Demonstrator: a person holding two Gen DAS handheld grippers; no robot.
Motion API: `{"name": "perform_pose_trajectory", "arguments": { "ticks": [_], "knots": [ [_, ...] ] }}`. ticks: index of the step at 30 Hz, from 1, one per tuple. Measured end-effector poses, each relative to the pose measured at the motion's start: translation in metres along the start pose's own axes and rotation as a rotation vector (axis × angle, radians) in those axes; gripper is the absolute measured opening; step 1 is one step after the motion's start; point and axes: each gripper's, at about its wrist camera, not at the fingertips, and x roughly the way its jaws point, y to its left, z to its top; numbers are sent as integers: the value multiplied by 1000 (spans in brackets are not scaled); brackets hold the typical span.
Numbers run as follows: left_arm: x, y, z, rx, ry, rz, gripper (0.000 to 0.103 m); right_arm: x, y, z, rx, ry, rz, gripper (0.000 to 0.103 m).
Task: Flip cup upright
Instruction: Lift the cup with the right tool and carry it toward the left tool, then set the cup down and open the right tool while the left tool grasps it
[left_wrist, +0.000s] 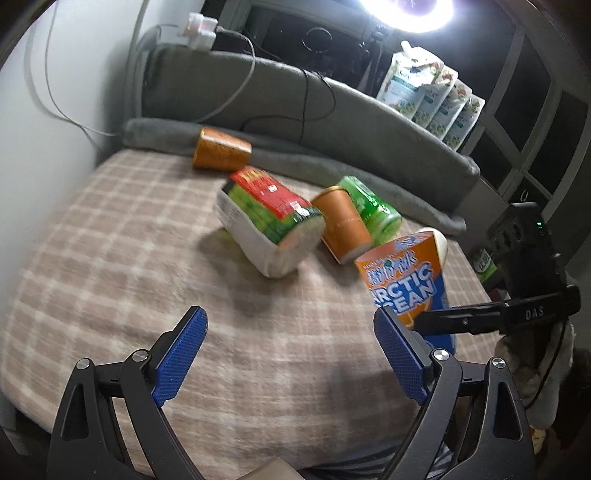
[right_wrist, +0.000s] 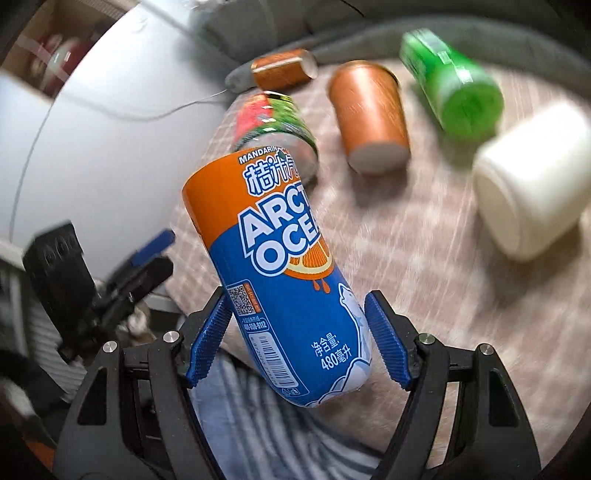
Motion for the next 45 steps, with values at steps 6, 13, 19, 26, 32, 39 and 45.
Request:
{"name": "perform_pose_trajectory", "arguments": {
  "ticks": [6,13,19,26,32,39,45],
  "knots": [
    [7,-9,0,-9,33,-40,91,4,-31,-11,165,18,94,78],
    [20,-19,3,-8,65,-66,91,6,-60,-17,248,15,116,80],
    [31,-23,5,-22,87,-79,91,10,-66,-5,243,15,109,80],
    [40,-22,9,-96,134,-134,91,-27,-55,-5,139,-74,50,80],
    [60,-10,9,-307,193,-196,91,-80,-34,-26,4,-259,-99,80],
    [75,-11,6,-420,209,-197,91,-120,-23,-59,-17,-375,-169,81],
    [87,-17,12,-438,215,-185,89,-132,-32,-73,28,-402,-171,81]
  ]
}}
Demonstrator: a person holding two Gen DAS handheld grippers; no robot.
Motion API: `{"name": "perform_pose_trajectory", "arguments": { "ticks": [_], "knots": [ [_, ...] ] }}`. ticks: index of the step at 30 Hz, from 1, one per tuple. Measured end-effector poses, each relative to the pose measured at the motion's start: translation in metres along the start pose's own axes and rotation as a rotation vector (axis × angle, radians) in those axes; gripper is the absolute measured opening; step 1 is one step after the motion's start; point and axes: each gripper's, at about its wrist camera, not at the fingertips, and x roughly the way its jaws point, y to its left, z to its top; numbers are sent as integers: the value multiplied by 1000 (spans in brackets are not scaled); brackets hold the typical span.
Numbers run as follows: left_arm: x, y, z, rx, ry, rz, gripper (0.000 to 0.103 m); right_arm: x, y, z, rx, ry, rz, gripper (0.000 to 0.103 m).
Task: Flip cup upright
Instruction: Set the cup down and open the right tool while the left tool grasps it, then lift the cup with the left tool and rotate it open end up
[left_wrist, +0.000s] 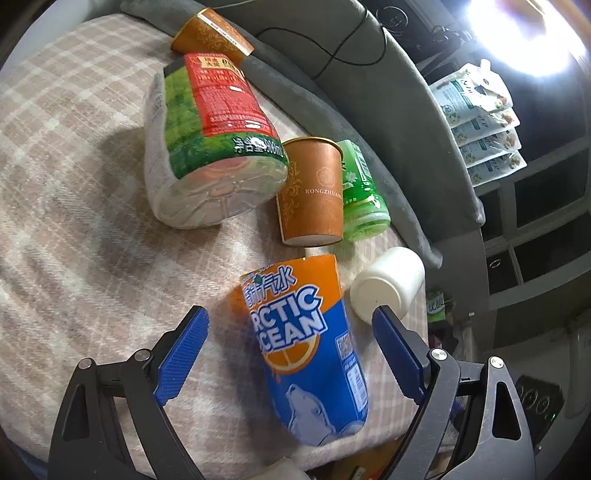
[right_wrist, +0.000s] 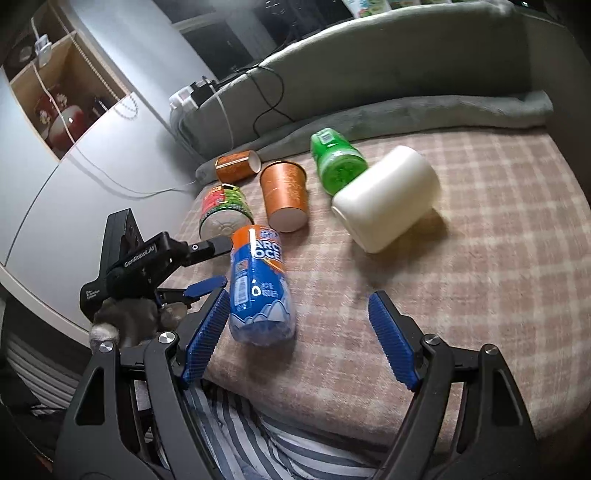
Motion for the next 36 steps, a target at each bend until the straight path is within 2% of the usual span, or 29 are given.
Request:
{"name": "perform_pose_trajectory", "arguments": {
  "ticks": [6,12,19,26,36],
  "knots": [
    [16,-1,3,-10,18,9,84,-3,-9,-4,23,-16,-10,81],
    [26,2,5,-14,47,10,69,-2,-14,-5,24,-25,-37,80],
    [26,-2,3,28,51,1,66,0,-22,-5,45,-28,-53,81],
    [18,-18,0,100,7,12,65,-3,-24,-6,47,-42,-67,80],
    [0,-44,-3,269,-98,59,64,-7,-26,-7,59,-54,-70,81]
  ]
}}
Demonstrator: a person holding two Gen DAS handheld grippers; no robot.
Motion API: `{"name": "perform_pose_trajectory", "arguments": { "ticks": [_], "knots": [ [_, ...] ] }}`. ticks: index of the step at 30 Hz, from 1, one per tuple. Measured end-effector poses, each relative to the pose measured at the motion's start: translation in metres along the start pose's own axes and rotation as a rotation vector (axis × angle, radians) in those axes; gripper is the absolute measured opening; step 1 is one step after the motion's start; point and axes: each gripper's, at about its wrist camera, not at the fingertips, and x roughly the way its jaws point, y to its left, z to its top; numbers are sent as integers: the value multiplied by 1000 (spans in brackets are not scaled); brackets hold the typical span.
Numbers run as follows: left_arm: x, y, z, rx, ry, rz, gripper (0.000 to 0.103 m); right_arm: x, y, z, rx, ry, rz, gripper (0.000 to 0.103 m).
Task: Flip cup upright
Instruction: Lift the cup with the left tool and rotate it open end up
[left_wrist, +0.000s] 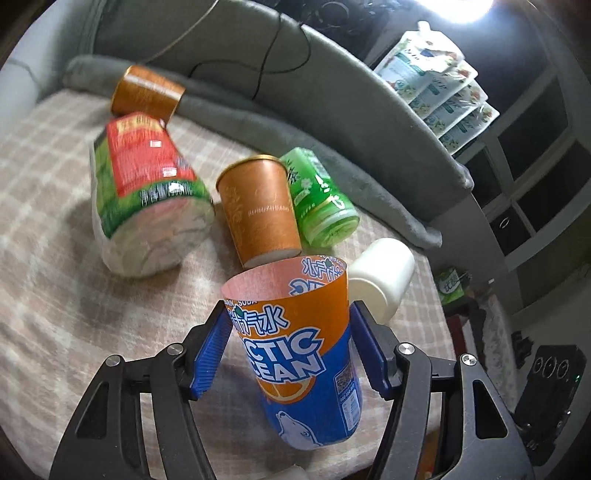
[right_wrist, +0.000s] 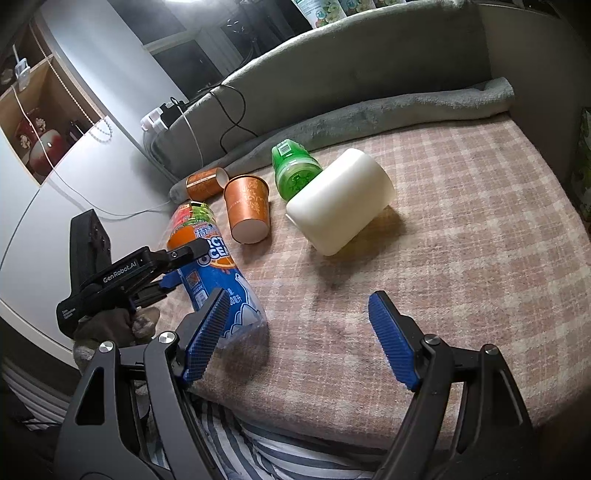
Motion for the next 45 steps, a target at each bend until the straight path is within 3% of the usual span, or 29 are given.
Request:
{"name": "perform_pose_trajectory", "arguments": {
  "ticks": [11,21,38,45],
  "knots": [
    [-12,-21,4,149,-92,75,64,-1,-1,1,1,-5,-9,81],
    [-8,-49,-8,349,-150,160,64,-6,-6,2,11,-26,-25,81],
    [-6,-74,-28,508,-172,192,64,-18,-2,-4,-57,-83,-149,81],
    [-4,-77,-33,517,-126,152,64,-22,-2,-5,-56,-94,-157,80]
  ]
}}
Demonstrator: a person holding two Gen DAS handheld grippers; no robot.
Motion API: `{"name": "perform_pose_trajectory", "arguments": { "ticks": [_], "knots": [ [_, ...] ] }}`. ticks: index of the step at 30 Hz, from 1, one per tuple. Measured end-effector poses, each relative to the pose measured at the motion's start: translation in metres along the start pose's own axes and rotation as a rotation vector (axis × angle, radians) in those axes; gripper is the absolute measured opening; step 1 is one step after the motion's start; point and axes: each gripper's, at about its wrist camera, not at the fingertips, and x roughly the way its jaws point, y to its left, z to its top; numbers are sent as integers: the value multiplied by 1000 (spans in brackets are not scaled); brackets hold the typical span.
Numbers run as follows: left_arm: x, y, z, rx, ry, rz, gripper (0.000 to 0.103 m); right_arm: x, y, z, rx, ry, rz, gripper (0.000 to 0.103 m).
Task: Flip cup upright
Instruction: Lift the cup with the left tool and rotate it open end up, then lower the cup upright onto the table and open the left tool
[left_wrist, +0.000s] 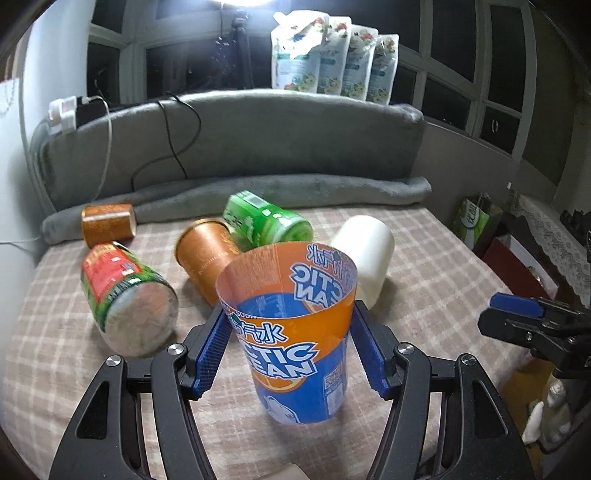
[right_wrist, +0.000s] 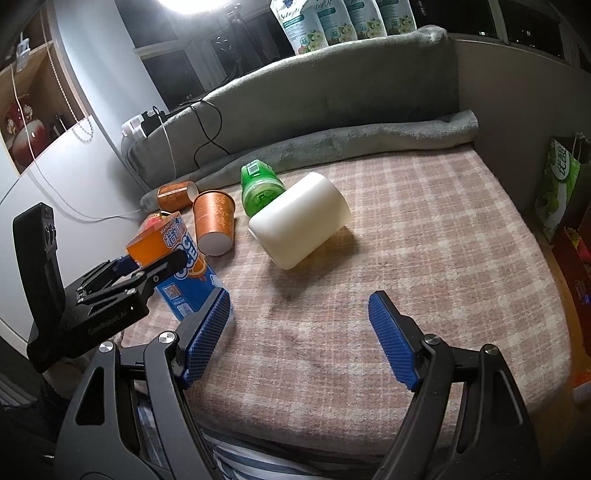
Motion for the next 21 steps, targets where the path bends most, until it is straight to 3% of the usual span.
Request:
{"name": "perform_pose_trajectory", "arguments": {
  "ticks": [13,21],
  "knots": [
    [-5,0,-7,-32,33,-85,78,-5,0,-3,0,-8,0,81],
    [-16,4,-12,-35,42,-103,80,-7,5,-2,-3,-18,9,81]
  ]
}}
